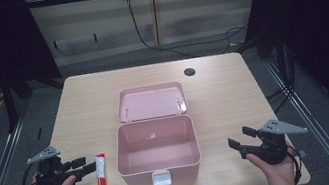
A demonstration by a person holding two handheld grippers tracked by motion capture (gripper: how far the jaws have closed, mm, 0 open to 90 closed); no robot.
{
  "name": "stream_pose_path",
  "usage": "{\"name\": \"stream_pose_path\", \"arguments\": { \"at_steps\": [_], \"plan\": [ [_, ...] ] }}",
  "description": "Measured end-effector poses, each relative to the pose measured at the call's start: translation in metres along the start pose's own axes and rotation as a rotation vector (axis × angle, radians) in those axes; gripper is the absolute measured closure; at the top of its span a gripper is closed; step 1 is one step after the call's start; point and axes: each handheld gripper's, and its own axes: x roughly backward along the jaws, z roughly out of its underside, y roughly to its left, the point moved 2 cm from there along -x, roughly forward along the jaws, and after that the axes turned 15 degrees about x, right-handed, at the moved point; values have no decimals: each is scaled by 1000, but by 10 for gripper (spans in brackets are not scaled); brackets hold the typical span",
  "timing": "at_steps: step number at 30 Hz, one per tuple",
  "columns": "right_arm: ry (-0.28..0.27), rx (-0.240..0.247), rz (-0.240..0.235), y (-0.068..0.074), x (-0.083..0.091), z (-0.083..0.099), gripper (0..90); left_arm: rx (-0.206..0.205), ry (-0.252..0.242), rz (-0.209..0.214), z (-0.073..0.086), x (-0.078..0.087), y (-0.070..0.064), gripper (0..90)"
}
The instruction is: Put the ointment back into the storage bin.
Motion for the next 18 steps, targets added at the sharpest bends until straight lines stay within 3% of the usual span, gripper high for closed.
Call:
{"name": "stream_pose_path", "arguments": {
  "at_steps": [1, 6, 9, 10, 11, 13, 15, 18],
  "plan": [
    [-11, -13, 22, 1, 2, 0, 266, -3, 5, -12, 0, 0, -1, 408],
    [23, -25, -2, 1, 2, 1, 303, -44, 31, -24, -2, 2, -6, 406],
    [79, -74, -74, 2, -1, 1, 303, -70, 53, -26, -3, 4, -12, 422],
    [102, -55, -107, 5, -2, 0, 305, -71, 56, -27, -3, 4, -15, 421],
    [102, -55, -107, 5, -2, 0, 305, -76, 57, -28, -3, 5, -16, 421],
    [143, -10, -134, 9, -3, 6, 305, -53, 59, -2, -4, 7, -19, 393],
    [168, -35, -168, 9, -4, 11, 292, -66, 83, -24, -5, 7, -21, 435],
    [125, -38, -146, 7, 2, 7, 293, -66, 110, -33, -5, 8, -24, 458]
  ]
}}
